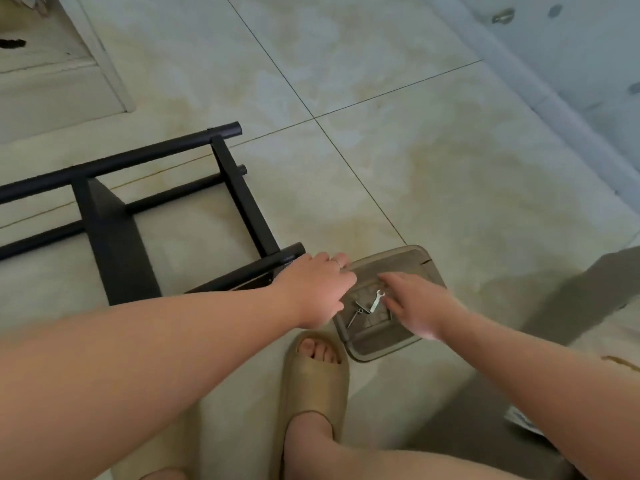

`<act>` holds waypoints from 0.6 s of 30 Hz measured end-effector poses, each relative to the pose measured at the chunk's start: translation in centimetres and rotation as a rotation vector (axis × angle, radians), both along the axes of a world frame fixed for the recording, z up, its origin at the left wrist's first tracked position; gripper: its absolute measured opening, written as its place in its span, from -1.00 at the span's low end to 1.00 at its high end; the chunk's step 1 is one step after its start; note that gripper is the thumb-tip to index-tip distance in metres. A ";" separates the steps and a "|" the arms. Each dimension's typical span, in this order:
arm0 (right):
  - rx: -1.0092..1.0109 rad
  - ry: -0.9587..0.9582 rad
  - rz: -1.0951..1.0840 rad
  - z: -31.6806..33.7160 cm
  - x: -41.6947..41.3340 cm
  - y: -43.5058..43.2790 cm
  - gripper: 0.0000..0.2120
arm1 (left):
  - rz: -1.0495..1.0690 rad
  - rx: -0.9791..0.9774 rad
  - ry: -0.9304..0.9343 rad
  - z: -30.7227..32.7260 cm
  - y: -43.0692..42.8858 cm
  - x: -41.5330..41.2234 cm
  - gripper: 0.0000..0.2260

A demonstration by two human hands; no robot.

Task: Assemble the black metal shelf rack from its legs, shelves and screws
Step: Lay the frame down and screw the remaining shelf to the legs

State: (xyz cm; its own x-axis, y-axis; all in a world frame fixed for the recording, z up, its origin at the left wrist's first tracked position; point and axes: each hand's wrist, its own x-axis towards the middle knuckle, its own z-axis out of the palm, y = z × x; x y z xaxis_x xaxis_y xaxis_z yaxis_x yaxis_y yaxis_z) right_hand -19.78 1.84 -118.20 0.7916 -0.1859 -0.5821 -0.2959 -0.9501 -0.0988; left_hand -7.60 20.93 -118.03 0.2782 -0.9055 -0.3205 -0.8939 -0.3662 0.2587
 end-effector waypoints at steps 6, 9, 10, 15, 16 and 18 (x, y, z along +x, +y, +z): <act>0.048 0.079 -0.083 -5.3 -1.6 -1.5 -0.73 | -0.095 0.054 0.024 -3.7 0.1 -1.2 -0.71; 0.082 0.091 -0.110 -7.3 -1.5 -2.0 -0.74 | -0.098 -0.007 0.009 -5.1 0.4 -1.3 -0.72; 0.095 0.080 -0.121 -7.7 -1.3 -2.0 -0.73 | -0.094 -0.036 0.006 -5.3 0.6 -1.2 -0.73; 0.124 0.130 -0.043 -10.1 0.3 -1.4 -0.69 | -0.079 -0.100 0.036 -6.3 0.5 -1.1 -0.74; 0.122 0.143 -0.014 -10.5 0.5 -1.1 -0.69 | -0.078 -0.105 0.041 -6.4 0.6 -1.1 -0.74; 0.119 0.145 0.007 -11.1 0.9 -0.9 -0.71 | -0.076 -0.114 0.049 -6.5 0.7 -1.1 -0.73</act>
